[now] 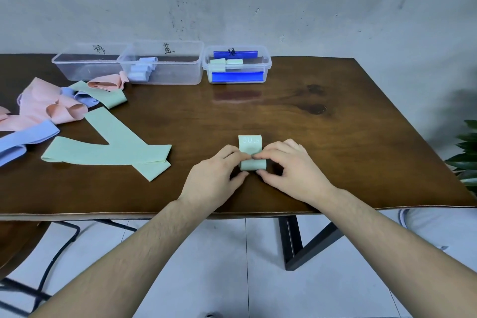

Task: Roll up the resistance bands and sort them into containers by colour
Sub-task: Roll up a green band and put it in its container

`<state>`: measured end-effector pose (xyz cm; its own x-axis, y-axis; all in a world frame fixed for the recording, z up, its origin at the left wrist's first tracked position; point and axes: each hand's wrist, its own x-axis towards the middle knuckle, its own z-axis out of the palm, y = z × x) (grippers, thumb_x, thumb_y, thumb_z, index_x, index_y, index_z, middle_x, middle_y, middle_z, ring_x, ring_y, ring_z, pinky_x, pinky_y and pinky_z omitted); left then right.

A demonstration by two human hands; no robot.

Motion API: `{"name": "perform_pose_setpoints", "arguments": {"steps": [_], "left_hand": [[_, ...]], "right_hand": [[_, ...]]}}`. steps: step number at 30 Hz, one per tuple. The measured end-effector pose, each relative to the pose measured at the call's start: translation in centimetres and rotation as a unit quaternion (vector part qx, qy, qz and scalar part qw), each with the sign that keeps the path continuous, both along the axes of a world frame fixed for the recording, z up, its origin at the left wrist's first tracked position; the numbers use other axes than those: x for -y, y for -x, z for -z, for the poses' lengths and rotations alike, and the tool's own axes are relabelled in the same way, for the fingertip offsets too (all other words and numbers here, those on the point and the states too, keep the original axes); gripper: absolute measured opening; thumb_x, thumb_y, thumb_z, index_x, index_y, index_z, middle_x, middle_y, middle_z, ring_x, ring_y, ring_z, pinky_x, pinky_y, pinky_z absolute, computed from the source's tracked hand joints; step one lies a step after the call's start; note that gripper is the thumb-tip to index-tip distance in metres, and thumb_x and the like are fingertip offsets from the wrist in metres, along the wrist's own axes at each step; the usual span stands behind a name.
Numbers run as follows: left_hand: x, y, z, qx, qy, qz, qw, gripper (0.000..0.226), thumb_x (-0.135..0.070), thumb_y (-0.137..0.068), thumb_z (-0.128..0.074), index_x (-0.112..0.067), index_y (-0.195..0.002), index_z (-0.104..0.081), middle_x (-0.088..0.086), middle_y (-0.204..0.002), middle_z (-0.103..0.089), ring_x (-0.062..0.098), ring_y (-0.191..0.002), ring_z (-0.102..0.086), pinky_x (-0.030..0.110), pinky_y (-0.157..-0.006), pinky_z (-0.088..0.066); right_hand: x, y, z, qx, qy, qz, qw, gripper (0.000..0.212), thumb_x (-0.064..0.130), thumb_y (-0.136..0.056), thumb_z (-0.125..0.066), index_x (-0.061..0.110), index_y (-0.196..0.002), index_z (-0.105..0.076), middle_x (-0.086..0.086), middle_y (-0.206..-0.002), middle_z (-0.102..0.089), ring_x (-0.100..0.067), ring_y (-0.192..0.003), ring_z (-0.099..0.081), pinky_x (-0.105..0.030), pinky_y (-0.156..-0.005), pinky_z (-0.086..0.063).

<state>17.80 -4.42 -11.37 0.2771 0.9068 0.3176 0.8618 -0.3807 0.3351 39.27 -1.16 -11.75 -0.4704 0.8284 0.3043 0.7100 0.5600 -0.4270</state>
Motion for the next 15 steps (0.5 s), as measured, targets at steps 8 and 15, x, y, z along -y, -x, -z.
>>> {"name": "perform_pose_setpoints", "arguments": {"steps": [8, 15], "left_hand": [[0.9, 0.2, -0.2, 0.02, -0.035, 0.009, 0.999, 0.024, -0.034, -0.087, -0.071, -0.03, -0.111, -0.069, -0.017, -0.106, -0.06, 0.004, -0.057, -0.041, 0.017, -0.048, -0.039], [2.4, 0.3, 0.6, 0.026, -0.044, 0.04, 0.998, 0.027, -0.035, -0.086, -0.072, -0.029, -0.112, -0.069, -0.017, -0.106, -0.059, -0.001, -0.059, -0.042, 0.019, -0.046, -0.043]], "right_hand": [[1.0, -0.1, -0.5, 0.01, -0.008, -0.017, 1.0, 0.032, 0.033, -0.089, -0.072, 0.037, -0.12, -0.067, 0.023, -0.114, -0.06, -0.005, -0.101, -0.046, -0.034, -0.092, -0.041], [2.7, -0.8, -0.1, 0.01, -0.006, -0.037, 0.999, 0.031, 0.038, -0.088, -0.07, 0.039, -0.119, -0.065, 0.025, -0.115, -0.061, -0.004, -0.098, -0.047, -0.033, -0.09, -0.042]]}}
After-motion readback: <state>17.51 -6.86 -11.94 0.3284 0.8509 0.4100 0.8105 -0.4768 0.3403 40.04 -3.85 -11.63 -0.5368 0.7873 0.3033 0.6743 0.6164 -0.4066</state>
